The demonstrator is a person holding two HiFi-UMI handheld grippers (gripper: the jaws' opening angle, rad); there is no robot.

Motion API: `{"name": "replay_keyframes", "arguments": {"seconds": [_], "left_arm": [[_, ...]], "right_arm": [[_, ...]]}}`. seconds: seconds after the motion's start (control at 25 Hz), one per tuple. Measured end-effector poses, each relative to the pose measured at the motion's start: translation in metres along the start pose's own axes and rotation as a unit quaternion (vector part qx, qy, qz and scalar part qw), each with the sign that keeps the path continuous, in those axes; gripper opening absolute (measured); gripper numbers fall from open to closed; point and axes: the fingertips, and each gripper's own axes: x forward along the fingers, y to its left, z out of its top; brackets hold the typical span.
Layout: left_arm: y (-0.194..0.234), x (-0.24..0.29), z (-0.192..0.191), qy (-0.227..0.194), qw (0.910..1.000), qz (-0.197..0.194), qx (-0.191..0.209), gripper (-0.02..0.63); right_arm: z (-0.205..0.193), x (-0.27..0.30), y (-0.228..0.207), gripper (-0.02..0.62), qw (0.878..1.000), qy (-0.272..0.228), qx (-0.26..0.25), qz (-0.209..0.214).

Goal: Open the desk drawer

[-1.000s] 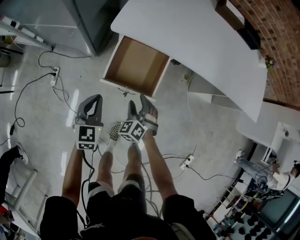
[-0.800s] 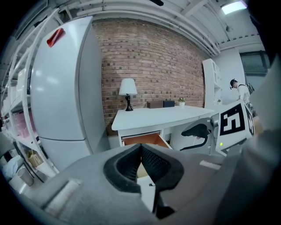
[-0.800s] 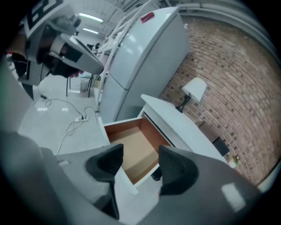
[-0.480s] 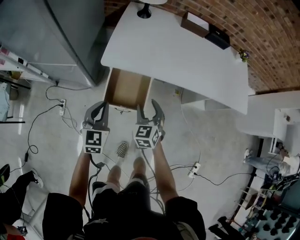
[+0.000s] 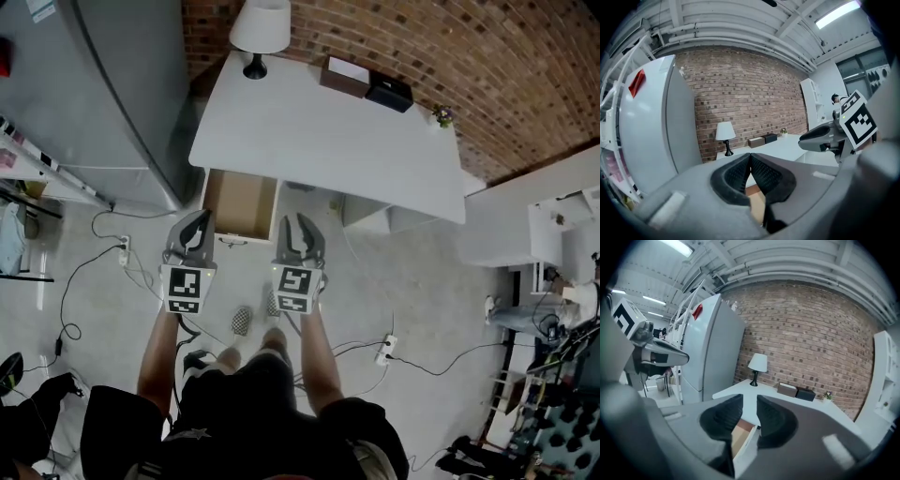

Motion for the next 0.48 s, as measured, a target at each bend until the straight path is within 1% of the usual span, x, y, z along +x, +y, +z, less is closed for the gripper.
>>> {"name": "replay_keyframes", "arguments": {"seconds": [0.08,0.24,0.48], "left_arm": [[-0.005,-0.009,0.011,-0.007,1.0,-0.001,0.0,0.009],[-0.011,-0.024,0.03,-0.017,0.9999,-0.001,-0.001,0.009],[-0.019,-0.045,0.041,-0.023,0.9997,0.0,-0.001,0.009]], "right_arm": [[0.009,-0.016,-0.002,0.093,1.0,-0.009,0.005,-0.001],[0.026,-0.041,-0.008,0.063,1.0,-0.022,0.009,-0.006],[0.037,-0.076,-0.015,0.015,0.999,-0.04,0.01,-0.017]]}}
